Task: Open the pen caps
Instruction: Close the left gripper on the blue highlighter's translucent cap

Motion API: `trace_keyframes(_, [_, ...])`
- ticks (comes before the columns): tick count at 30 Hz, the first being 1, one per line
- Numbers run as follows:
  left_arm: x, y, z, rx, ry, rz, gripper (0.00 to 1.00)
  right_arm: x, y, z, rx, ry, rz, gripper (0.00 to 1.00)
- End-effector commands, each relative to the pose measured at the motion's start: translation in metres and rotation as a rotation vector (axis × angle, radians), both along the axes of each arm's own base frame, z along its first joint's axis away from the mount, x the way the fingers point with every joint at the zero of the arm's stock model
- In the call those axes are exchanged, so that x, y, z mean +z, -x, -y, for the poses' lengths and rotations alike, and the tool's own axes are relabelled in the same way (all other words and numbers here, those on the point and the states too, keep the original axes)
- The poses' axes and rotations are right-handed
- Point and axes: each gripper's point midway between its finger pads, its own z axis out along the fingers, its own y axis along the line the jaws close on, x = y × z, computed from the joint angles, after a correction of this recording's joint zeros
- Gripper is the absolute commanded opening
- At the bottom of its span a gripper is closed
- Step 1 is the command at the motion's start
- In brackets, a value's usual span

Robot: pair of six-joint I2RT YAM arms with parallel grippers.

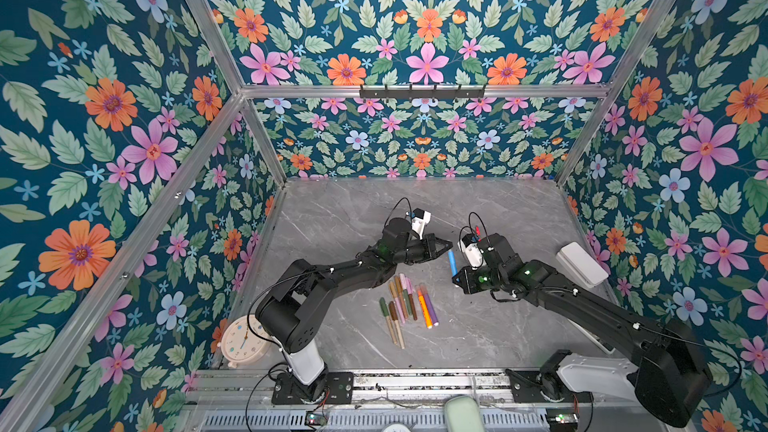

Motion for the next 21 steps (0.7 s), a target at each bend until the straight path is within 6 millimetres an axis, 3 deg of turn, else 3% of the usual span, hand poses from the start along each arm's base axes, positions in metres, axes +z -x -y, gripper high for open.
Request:
trace_keyframes(1, [0.012,0.000,0.003,-0.015,0.035,0.047,0.00,0.001,-0.001,-0.001,-0.001,0.001,0.004,0.00])
trace_keyframes(3, [0.013,0.000,0.002,-0.014,0.036,0.048,0.00,0.001,-0.003,-0.002,-0.003,-0.002,0.003,0.23])
trace_keyframes(4, [0.015,0.001,0.003,-0.016,0.039,0.051,0.00,0.000,-0.005,-0.004,-0.003,-0.003,-0.002,0.28])
trace_keyframes(7, [0.020,0.001,0.002,-0.020,0.046,0.058,0.00,0.000,-0.010,-0.009,0.000,-0.002,-0.012,0.30])
trace_keyframes(9, [0.024,0.003,0.003,-0.031,0.052,0.059,0.00,0.001,-0.013,-0.010,-0.009,0.002,-0.010,0.24])
trace_keyframes(11, [0.027,0.005,0.003,-0.041,0.056,0.065,0.00,0.002,-0.018,-0.010,-0.023,0.000,-0.004,0.03])
trace_keyframes(12, [0.027,0.007,0.001,-0.040,0.054,0.069,0.00,0.002,-0.019,-0.011,-0.028,-0.001,-0.001,0.00])
trace_keyframes(13, [0.027,0.008,-0.001,-0.037,0.051,0.074,0.00,0.002,-0.019,-0.011,-0.027,-0.003,0.000,0.00])
trace_keyframes(17, [0.021,0.007,-0.005,-0.028,0.044,0.074,0.28,0.000,-0.015,-0.016,0.009,0.001,-0.029,0.00])
trace_keyframes(21, [0.022,0.004,-0.005,-0.030,0.050,0.077,0.30,-0.001,-0.011,-0.015,0.012,-0.005,-0.040,0.00])
